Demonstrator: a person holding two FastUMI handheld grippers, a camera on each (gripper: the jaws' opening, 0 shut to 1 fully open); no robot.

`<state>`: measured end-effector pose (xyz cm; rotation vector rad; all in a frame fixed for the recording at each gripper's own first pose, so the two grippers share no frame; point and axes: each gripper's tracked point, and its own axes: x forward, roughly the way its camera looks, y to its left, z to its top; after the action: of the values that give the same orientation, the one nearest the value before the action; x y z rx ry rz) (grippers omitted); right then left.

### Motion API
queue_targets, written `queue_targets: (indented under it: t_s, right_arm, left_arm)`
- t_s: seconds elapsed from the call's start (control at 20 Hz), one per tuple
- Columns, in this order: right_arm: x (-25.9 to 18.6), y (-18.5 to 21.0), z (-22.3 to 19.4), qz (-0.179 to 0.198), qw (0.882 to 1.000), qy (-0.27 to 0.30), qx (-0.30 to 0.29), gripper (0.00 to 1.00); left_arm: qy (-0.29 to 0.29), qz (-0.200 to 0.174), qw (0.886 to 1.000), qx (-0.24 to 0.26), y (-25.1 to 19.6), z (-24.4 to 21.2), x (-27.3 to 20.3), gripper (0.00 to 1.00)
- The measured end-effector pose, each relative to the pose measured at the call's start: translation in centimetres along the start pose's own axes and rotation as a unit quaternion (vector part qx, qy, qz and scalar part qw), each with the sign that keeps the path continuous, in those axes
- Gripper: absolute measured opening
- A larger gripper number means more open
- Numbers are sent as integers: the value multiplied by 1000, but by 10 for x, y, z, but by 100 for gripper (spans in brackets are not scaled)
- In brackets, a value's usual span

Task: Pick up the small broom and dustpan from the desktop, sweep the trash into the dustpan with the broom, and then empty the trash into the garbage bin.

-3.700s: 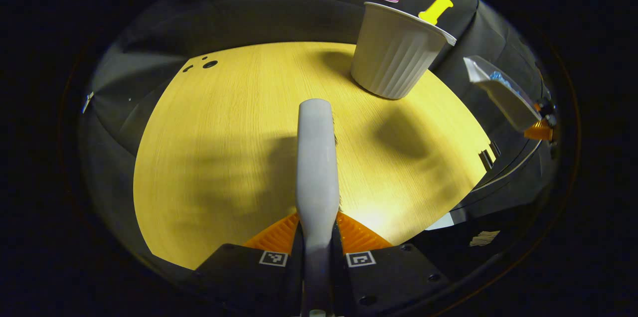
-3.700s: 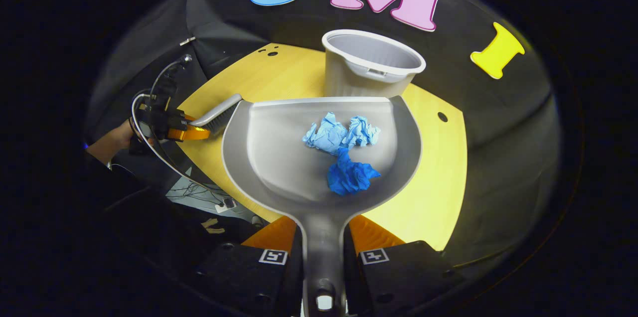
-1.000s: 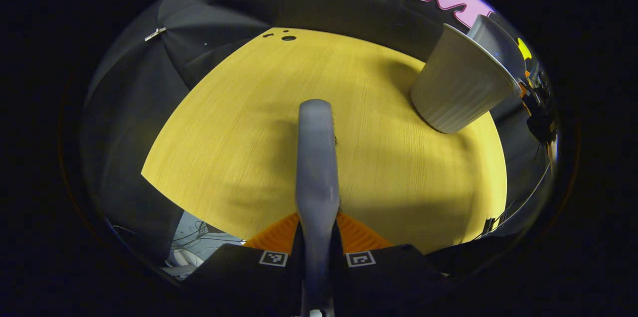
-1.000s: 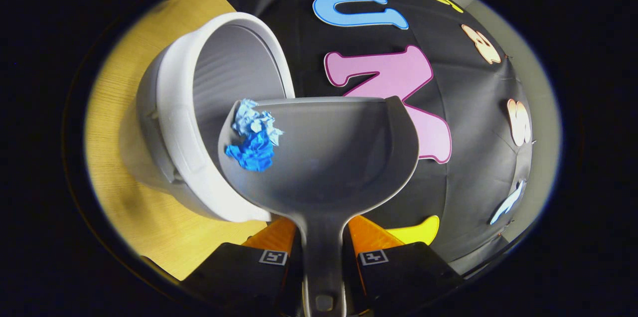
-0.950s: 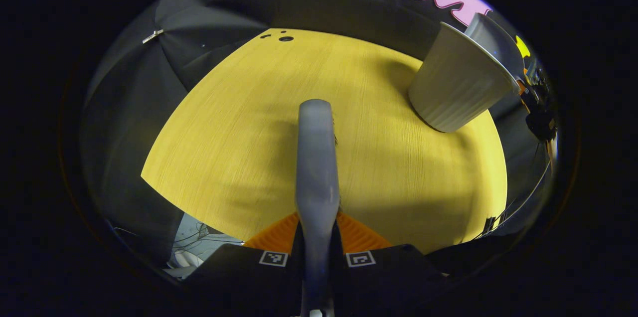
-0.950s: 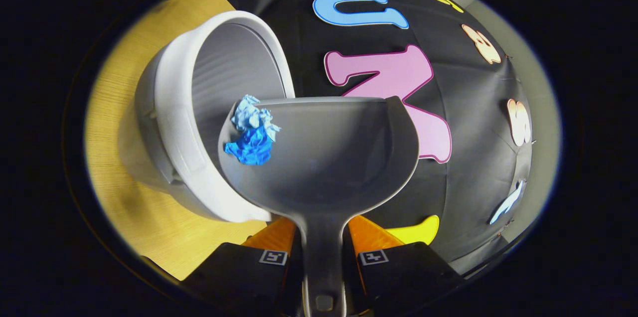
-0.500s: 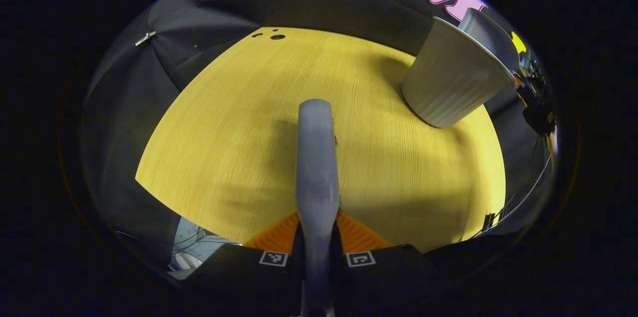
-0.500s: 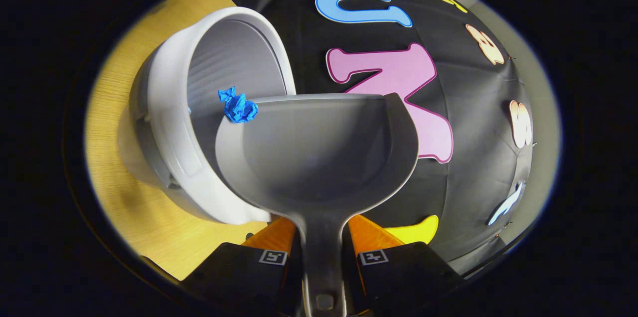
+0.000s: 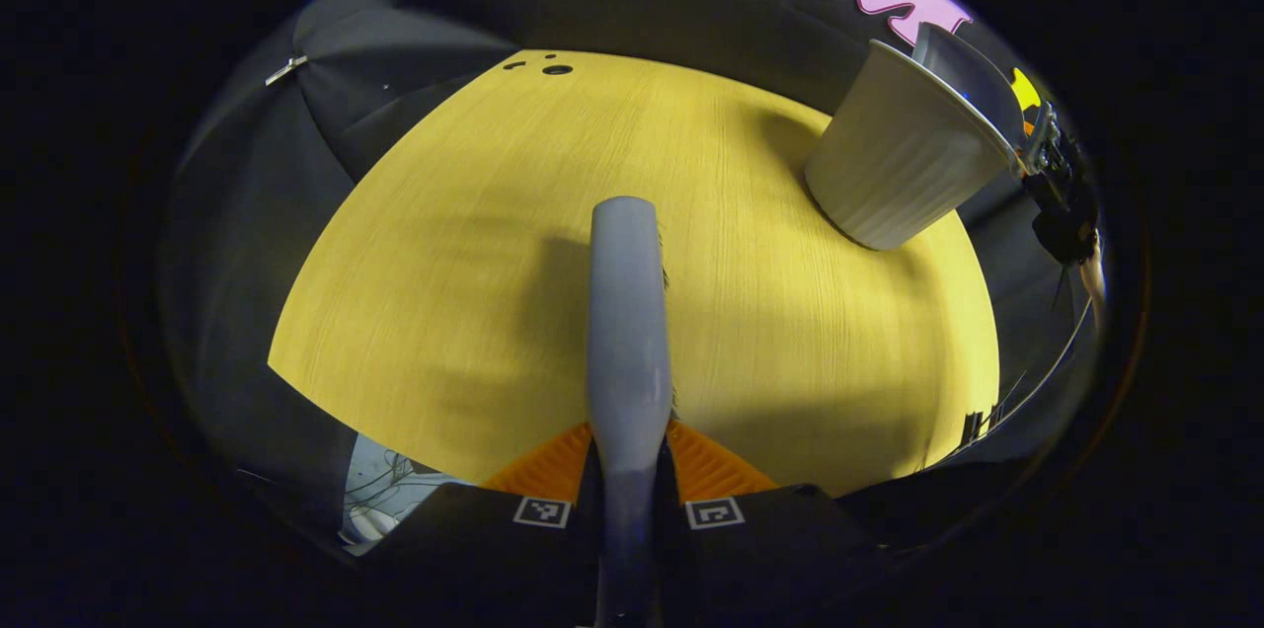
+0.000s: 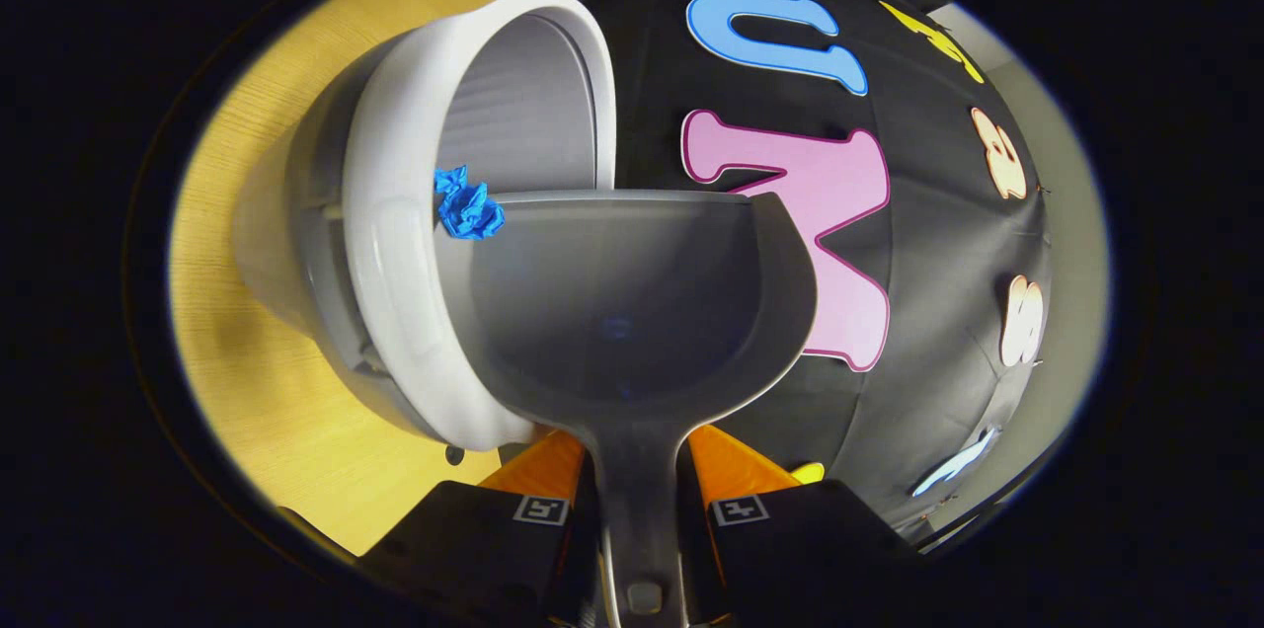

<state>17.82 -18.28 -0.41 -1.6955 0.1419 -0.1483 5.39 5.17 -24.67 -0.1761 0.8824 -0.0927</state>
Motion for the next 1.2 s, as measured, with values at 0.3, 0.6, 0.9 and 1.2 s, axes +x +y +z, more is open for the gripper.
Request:
queue_targets:
  t_s: [0.3, 0.6, 0.9, 1.2]
  right_arm:
    - [-1, 0, 1, 3, 1000, 11, -21, 37]
    - [2, 0, 1, 12, 999, 14, -35, 37]
    - [4, -1, -5, 64, 992, 74, 82, 37]
    - [-9, -17, 6, 104, 944, 131, 284, 37]
  left_arm:
    - [-1, -6, 1000, 0, 10, 4, 1, 28]
    - [2, -11, 1000, -2, 14, 6, 4, 28]
    - [-4, -17, 1000, -2, 21, 14, 5, 28]
    - [-10, -30, 999, 9, 29, 18, 2, 28]
